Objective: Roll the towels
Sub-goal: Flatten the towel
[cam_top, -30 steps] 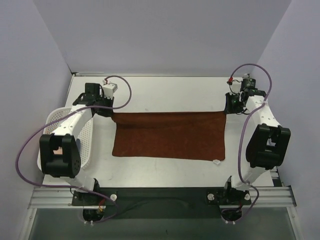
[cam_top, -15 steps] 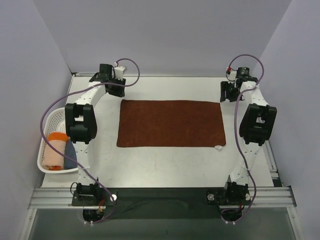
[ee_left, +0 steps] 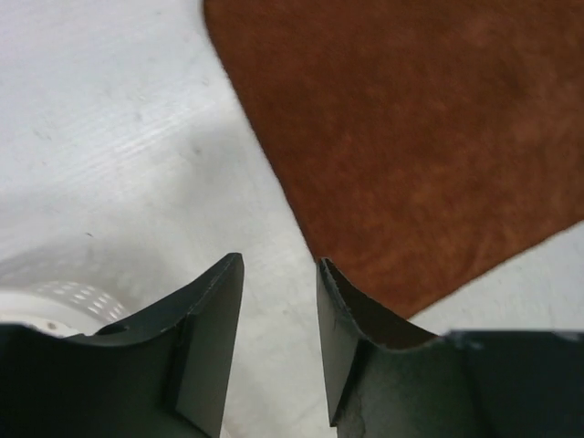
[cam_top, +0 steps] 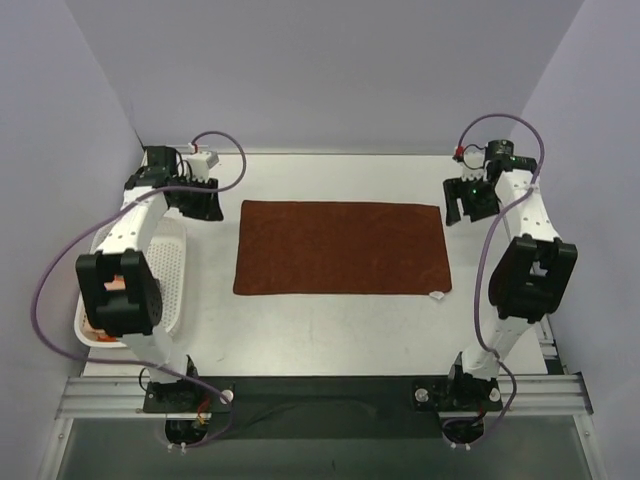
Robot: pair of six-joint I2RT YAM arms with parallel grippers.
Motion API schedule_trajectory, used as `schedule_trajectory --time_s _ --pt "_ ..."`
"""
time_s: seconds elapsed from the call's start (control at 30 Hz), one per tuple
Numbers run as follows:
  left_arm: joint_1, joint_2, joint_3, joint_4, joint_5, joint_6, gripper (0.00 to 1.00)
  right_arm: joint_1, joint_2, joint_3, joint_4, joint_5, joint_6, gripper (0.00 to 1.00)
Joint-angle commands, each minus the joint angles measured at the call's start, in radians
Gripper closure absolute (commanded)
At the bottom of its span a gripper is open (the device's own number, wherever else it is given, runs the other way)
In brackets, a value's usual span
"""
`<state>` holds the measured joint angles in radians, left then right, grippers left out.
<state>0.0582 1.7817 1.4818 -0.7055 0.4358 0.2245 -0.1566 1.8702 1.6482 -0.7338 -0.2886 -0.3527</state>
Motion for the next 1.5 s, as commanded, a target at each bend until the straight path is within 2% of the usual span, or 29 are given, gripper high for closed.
schedule_trajectory --time_s 0.0,0.07,0.1,0.2,0.27,0.33,0.57,0.8,1.47 --pt "-0.05 -0.12 -0.109 -0.119 0.086 0.093 0.54 0.011 -0.094 -0.135 -0.174 -0.023 -0.094 0.35" --pt "-0.05 -0.172 -0.191 -0.137 0.093 0.114 0.6 0.012 -0.14 -0.204 -0.188 -0.047 -0.1 0.44" --pt "-0.092 -0.206 -0.216 -0.14 0.089 0.122 0.62 0.017 -0.157 -0.265 -0.187 -0.055 -0.097 0.54" --pt "-0.126 -0.238 -0.288 -0.138 0.029 0.133 0.74 0.038 -0.183 -0.333 -0.179 -0.061 -0.083 0.74" --pt "-0.178 -0.24 -0.319 -0.138 -0.025 0.131 0.8 0.048 -0.172 -0.376 -0.164 -0.054 -0.06 0.79" --pt "-0.23 -0.235 -0.345 -0.14 -0.074 0.115 0.81 0.055 -0.157 -0.401 -0.151 -0.038 -0.043 0.85" --pt "-0.265 -0.186 -0.383 -0.12 -0.137 0.044 0.87 0.083 -0.094 -0.479 -0.093 0.041 -0.019 0.89" --pt "-0.268 -0.142 -0.377 -0.109 -0.146 0.016 0.87 0.091 -0.037 -0.507 0.013 0.155 0.012 0.9" --pt "-0.278 -0.028 -0.344 -0.083 -0.158 0.013 0.88 0.094 0.0 -0.522 0.028 0.18 0.014 0.89"
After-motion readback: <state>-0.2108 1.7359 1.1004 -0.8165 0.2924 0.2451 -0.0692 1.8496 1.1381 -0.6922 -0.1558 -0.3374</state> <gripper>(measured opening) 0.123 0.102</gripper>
